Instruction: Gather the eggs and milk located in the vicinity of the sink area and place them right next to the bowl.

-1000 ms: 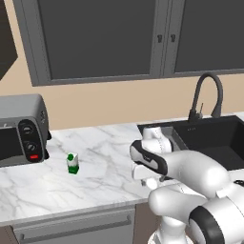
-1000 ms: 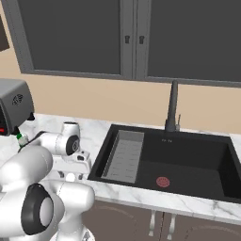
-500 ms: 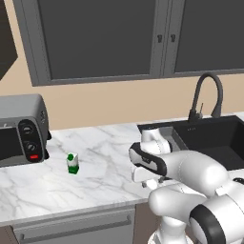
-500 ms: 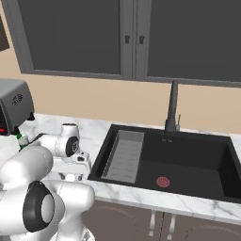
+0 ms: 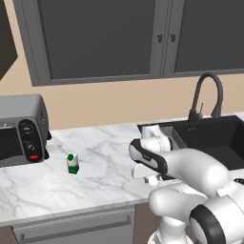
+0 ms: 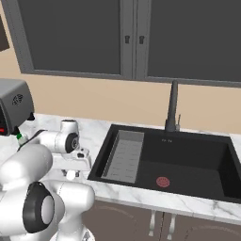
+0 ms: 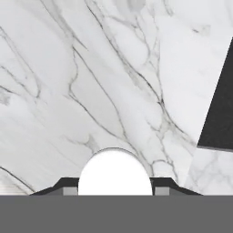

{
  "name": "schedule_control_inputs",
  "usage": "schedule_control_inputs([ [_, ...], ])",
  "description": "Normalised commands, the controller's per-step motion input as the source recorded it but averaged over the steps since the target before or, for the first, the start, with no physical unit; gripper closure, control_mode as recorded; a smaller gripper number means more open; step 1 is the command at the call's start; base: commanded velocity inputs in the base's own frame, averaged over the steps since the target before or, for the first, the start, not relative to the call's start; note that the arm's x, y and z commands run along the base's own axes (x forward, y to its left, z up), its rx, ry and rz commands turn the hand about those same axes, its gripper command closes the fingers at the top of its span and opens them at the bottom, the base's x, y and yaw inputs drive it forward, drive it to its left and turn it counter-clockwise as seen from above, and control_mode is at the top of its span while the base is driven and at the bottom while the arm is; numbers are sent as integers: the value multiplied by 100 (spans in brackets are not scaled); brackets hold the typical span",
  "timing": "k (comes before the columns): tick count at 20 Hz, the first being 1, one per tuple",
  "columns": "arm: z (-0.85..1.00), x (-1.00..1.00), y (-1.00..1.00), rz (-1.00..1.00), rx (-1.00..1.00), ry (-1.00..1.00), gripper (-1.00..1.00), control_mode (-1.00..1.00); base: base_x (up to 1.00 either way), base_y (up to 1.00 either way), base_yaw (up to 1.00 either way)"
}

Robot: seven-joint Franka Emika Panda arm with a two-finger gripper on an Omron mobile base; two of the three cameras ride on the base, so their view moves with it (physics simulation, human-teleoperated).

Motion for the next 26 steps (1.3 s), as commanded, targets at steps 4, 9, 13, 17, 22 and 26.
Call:
schedule_control_inputs([
  [4,99,26,0,0,0,-16,100,-100,0,0,0],
  [9,100,6,0,0,0,-17,100,-100,0,0,0],
  [13,81,0,0,0,4,-16,100,-100,0,0,0],
  [17,91,-15,-2,0,4,-4,100,-100,0,0,0],
  [22,4,-2,-9,0,1,0,100,-100,0,0,0],
  [26,0,0,0,0,0,0,100,-100,0,0,0],
])
